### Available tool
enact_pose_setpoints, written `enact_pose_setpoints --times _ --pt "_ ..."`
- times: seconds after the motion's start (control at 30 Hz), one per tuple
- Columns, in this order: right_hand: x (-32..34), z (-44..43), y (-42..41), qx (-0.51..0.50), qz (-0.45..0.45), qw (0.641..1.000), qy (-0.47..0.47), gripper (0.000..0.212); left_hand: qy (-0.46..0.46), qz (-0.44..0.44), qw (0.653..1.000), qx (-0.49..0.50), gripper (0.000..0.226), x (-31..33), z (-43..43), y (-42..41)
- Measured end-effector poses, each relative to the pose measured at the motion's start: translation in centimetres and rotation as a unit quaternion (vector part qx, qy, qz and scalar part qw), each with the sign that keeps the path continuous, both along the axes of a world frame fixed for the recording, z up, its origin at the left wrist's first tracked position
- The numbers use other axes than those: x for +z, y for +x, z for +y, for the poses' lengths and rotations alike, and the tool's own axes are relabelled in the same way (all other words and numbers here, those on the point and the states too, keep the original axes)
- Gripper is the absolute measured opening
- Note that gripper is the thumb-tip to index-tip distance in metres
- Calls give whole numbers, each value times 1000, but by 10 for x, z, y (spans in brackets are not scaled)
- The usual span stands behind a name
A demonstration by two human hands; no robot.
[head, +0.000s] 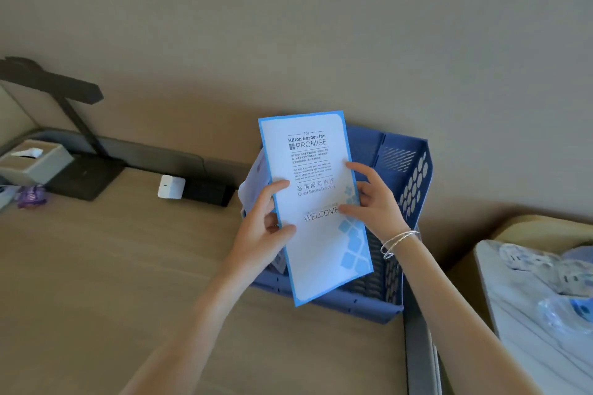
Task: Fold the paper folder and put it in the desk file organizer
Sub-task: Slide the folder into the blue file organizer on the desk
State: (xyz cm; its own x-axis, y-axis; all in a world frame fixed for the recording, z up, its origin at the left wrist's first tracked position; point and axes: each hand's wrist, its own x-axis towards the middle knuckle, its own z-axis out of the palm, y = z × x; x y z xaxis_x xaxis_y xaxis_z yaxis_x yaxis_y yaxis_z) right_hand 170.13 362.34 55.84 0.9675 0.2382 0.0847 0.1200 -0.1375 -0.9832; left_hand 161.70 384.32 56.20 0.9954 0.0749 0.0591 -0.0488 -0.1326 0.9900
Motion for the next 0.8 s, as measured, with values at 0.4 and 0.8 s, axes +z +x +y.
enact_pose_setpoints --times 0.4,0.8 --pt "-41 18 76 129 -32 991 -15 92 117 -14 983 141 71 -48 -20 11" --pt "-105 35 103 190 -27 980 -57 102 132 -5 967 217 75 -100 -45 20"
